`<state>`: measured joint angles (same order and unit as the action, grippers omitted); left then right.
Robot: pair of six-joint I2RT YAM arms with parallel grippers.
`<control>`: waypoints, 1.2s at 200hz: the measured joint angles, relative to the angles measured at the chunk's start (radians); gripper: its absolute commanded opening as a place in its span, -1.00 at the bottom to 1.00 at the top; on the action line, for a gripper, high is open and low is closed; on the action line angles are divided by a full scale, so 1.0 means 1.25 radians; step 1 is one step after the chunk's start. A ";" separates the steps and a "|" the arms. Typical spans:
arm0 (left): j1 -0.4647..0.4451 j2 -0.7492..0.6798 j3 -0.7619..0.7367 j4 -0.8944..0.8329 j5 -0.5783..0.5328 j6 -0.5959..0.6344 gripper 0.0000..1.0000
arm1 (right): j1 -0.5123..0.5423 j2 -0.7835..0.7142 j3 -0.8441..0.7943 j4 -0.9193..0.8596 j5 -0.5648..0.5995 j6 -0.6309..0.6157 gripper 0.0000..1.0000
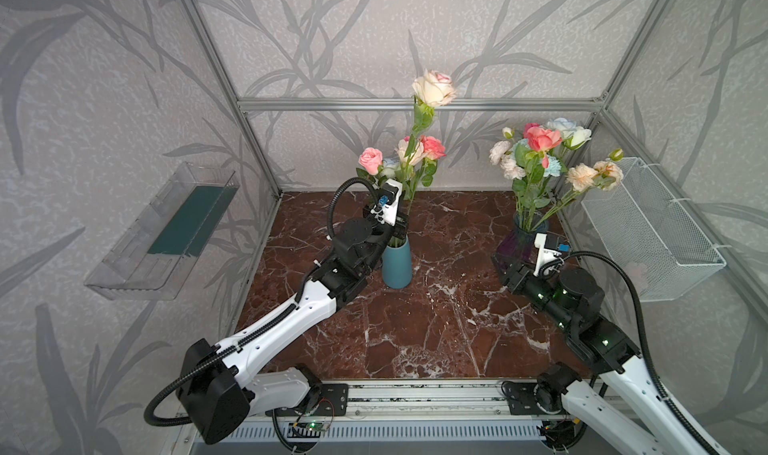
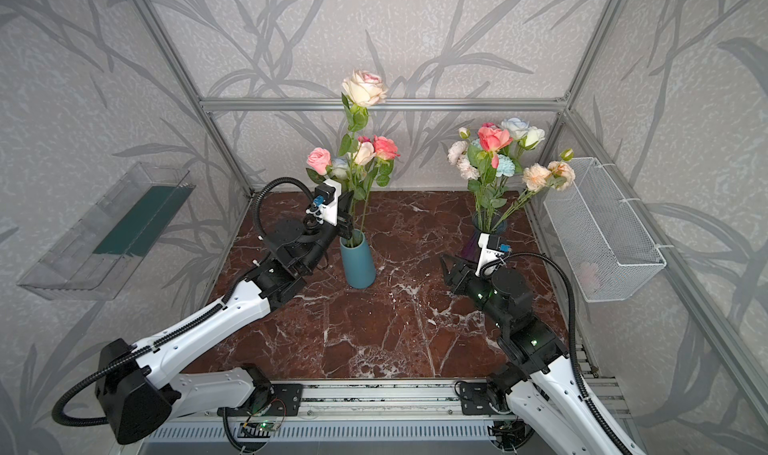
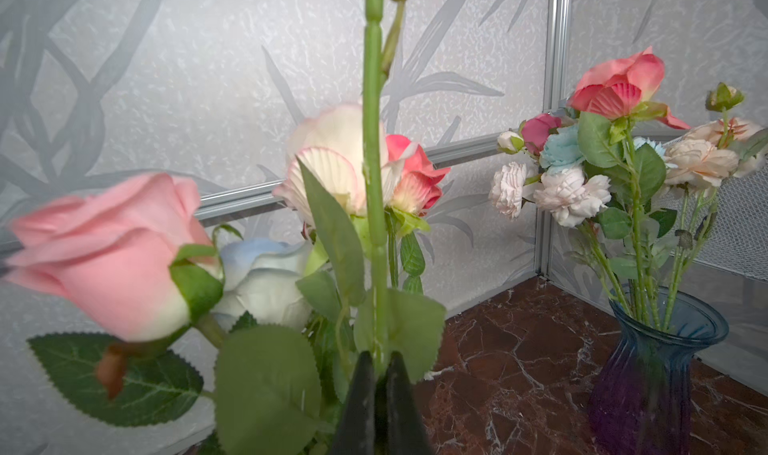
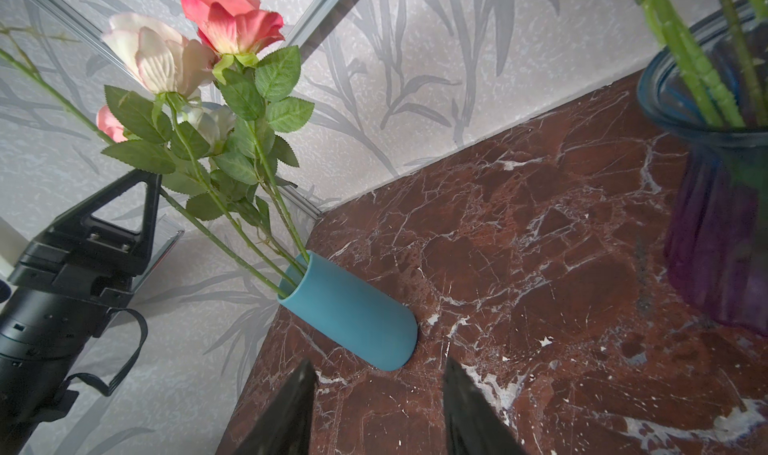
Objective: Arrange the flowers into the vase
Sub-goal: 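Lift and lower the white rose into the teal cup with left while right withdraws, then open the left gripper and draw both grippers back toward the table edge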
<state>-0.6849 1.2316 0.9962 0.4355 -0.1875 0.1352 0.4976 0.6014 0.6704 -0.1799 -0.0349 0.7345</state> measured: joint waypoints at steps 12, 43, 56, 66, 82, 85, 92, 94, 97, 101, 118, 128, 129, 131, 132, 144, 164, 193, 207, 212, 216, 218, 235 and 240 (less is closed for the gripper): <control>0.000 0.001 -0.028 0.005 -0.001 -0.015 -1.00 | 0.000 0.003 -0.007 0.009 -0.001 0.004 0.00; 0.000 0.001 -0.112 0.005 -0.011 -0.044 -0.62 | 0.000 0.025 -0.019 0.033 -0.009 0.013 0.00; 0.000 0.000 -0.121 -0.010 -0.015 -0.053 -0.27 | 0.000 0.039 -0.018 0.042 -0.016 0.014 0.00; 0.000 -0.004 -0.122 -0.014 -0.016 -0.069 -0.09 | 0.000 0.049 -0.018 0.044 -0.021 0.014 0.01; 0.000 -0.026 -0.130 -0.018 -0.018 -0.082 0.07 | 0.000 0.056 -0.018 0.045 -0.025 0.014 0.01; 0.000 -0.033 -0.134 -0.018 -0.019 -0.082 0.08 | 0.000 0.056 -0.018 0.046 -0.026 0.014 0.00; 0.000 -0.051 -0.144 -0.018 -0.020 -0.091 0.12 | 0.000 0.056 -0.018 0.048 -0.028 0.014 0.01; 0.000 -0.055 -0.146 -0.018 -0.020 -0.091 0.12 | 0.000 0.056 -0.018 0.049 -0.028 0.014 0.01; 0.000 -0.066 -0.153 -0.019 -0.022 -0.093 0.12 | 0.000 0.056 -0.018 0.051 -0.029 0.014 0.00; 0.000 -0.076 -0.159 -0.019 -0.023 -0.098 0.13 | 0.000 0.056 -0.018 0.052 -0.029 0.014 0.00; 0.000 -0.131 -0.191 -0.019 -0.032 -0.112 0.13 | 0.000 0.058 -0.018 0.058 -0.033 0.015 0.00; 0.000 -0.162 -0.206 -0.022 -0.039 -0.122 0.13 | 0.000 0.063 -0.018 0.059 -0.037 0.015 0.01; 0.000 -0.164 -0.207 -0.023 -0.039 -0.124 0.12 | 0.000 0.063 -0.018 0.060 -0.037 0.015 0.01; 0.000 -0.171 -0.209 -0.025 -0.041 -0.125 0.12 | 0.000 0.064 -0.018 0.060 -0.038 0.015 0.01; 0.000 -0.175 -0.211 -0.026 -0.042 -0.126 0.11 | 0.000 0.065 -0.018 0.060 -0.039 0.015 0.01; 0.000 -0.213 -0.225 -0.035 -0.055 -0.146 0.05 | 0.000 0.072 -0.018 0.062 -0.044 0.014 0.01; 0.000 -0.298 -0.271 -0.042 -0.121 -0.202 -0.01 | 0.000 0.082 -0.016 0.062 -0.052 0.014 0.01; 0.015 -0.386 -0.341 -0.100 -0.276 -0.322 -0.01 | 0.000 0.090 -0.013 0.062 -0.061 0.013 -0.02; 0.053 -0.398 -0.364 -0.158 -0.323 -0.407 -0.05 | 0.000 0.089 -0.013 0.055 -0.063 0.007 -0.06; 0.073 -0.395 -0.372 -0.171 -0.329 -0.440 -0.06 | 0.000 0.087 -0.013 0.046 -0.061 0.003 -0.08; 0.090 -0.392 -0.378 -0.183 -0.331 -0.463 -0.08 | 0.000 0.085 -0.012 0.036 -0.055 0.000 -0.10; 0.101 -0.388 -0.382 -0.187 -0.331 -0.477 -0.09 | 0.000 0.084 -0.011 0.031 -0.052 -0.002 -0.10; 0.177 -0.347 -0.419 -0.206 -0.318 -0.568 -0.09 | 0.000 0.067 -0.007 -0.031 -0.005 -0.014 -0.13; 0.197 -0.328 -0.432 -0.203 -0.310 -0.590 -0.09 | 0.000 0.059 -0.007 -0.054 0.019 -0.020 -0.15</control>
<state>-0.4393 0.8215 0.4568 0.1814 -0.5747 -0.6025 0.4976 0.6746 0.6613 -0.2478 -0.0109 0.7094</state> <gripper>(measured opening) 0.454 0.439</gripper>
